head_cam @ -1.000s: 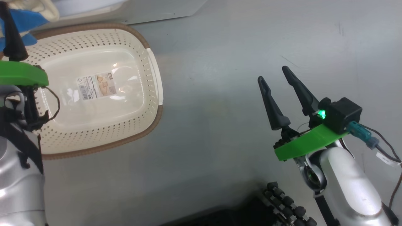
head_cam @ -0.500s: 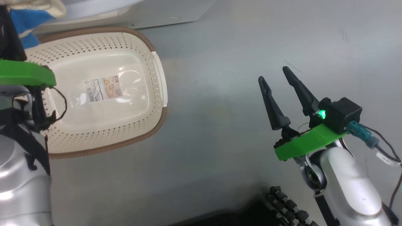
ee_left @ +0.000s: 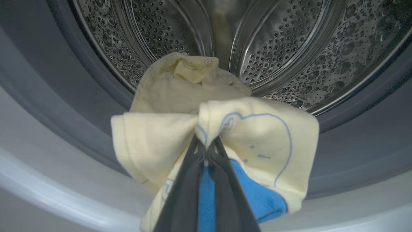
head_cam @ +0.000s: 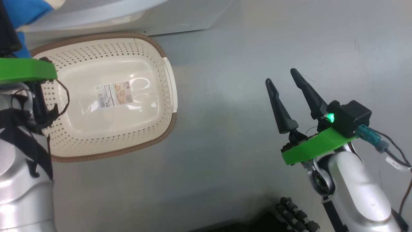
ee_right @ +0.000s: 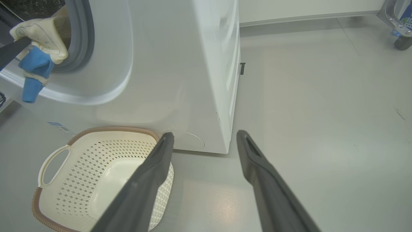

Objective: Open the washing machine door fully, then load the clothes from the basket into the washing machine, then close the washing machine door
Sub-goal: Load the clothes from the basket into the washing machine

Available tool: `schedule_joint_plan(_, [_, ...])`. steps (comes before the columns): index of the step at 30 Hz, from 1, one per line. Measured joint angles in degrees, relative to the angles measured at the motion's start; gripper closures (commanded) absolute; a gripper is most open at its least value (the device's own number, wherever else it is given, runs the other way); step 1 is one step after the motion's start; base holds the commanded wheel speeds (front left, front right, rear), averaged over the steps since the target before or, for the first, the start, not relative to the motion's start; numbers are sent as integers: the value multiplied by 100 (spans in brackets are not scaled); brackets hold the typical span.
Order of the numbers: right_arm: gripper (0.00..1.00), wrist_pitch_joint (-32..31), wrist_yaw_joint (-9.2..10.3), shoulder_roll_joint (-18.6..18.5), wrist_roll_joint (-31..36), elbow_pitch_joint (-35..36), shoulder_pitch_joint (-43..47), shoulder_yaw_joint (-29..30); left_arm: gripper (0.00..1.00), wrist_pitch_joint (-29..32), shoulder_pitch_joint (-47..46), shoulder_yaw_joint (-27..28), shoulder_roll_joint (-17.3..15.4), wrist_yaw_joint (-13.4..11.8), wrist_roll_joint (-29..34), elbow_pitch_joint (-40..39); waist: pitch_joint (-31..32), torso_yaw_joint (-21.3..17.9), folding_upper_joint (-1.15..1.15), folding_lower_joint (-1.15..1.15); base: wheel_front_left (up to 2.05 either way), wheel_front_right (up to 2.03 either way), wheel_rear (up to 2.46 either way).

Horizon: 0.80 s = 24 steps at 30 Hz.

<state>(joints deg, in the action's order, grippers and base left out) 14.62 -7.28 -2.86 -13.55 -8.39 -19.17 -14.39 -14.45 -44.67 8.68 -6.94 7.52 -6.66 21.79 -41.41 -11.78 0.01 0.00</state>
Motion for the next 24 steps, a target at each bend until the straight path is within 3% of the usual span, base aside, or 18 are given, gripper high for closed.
schedule_joint_plan(9, [0,0,0,0,-70,-15,16,-107,100,-18,-195,-250,-190,0,11,-16,87,-130,0,0,0,0,0])
schedule_joint_plan(24, [0,0,0,0,-216,-62,153,-352,100,207,-1665,-557,-513,-107,315,995,152,-484,0,0,0,0,0])
